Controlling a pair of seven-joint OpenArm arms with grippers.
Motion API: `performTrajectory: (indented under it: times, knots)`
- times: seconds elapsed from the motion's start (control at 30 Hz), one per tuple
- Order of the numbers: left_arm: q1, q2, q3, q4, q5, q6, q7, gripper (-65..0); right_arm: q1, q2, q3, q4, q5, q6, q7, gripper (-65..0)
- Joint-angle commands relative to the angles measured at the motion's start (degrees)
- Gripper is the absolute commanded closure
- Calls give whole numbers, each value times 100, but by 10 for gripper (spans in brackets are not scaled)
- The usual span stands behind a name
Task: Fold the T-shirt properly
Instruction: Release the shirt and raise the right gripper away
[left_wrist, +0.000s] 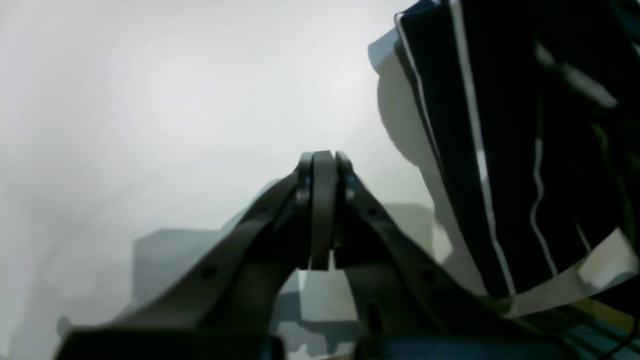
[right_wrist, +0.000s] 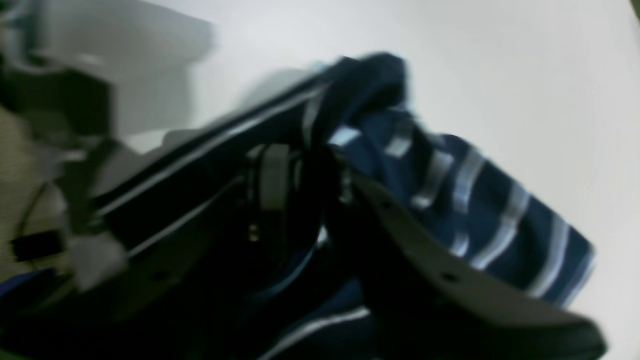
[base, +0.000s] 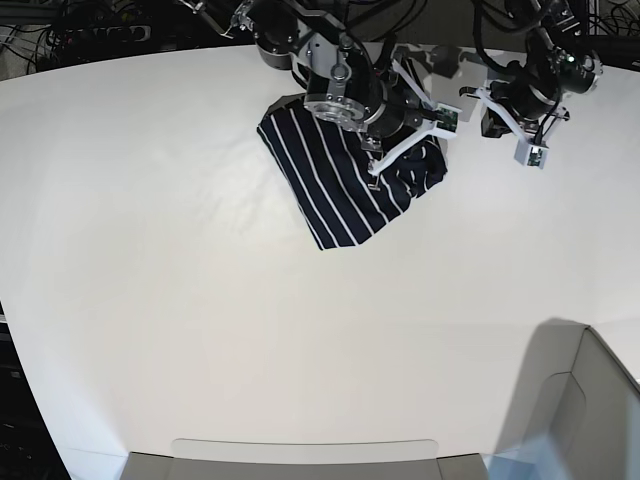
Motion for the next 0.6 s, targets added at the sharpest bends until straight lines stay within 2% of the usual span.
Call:
performTrajectory:
  times: [0.0, 0.1, 0.2, 0.33, 0.4, 0.47, 0.57]
  knots:
    - [-13, -28, -37, 75, -70, -6, -72, 0, 68, -49, 19, 231, 227, -3, 129, -170]
    - [-13, -28, -55, -127, -70, 3, -72, 0, 77, 74, 63, 617, 966, -3, 129, -217]
    - [-13, -28, -63, -374, -70, 3, -81, 0, 50, 74, 221, 916, 1309, -3, 138, -220]
    - [-13, -20, -160, -514, -96, -10, -81, 0, 85, 65, 1013, 1250, 1537, -3, 138, -220]
    - [-13, 95, -248, -453, -105, -10, -107, 0, 253, 74, 1619, 1285, 1546, -3, 120, -212]
    - [-13, 121, -248, -259, -105, -10, -318, 0, 446, 144, 2182, 1259, 1537, -3, 111, -161]
    - [-30, 218, -178, 75, -114, -10, -661, 0, 683, 434, 2753, 1215, 1537, -3, 111, -34]
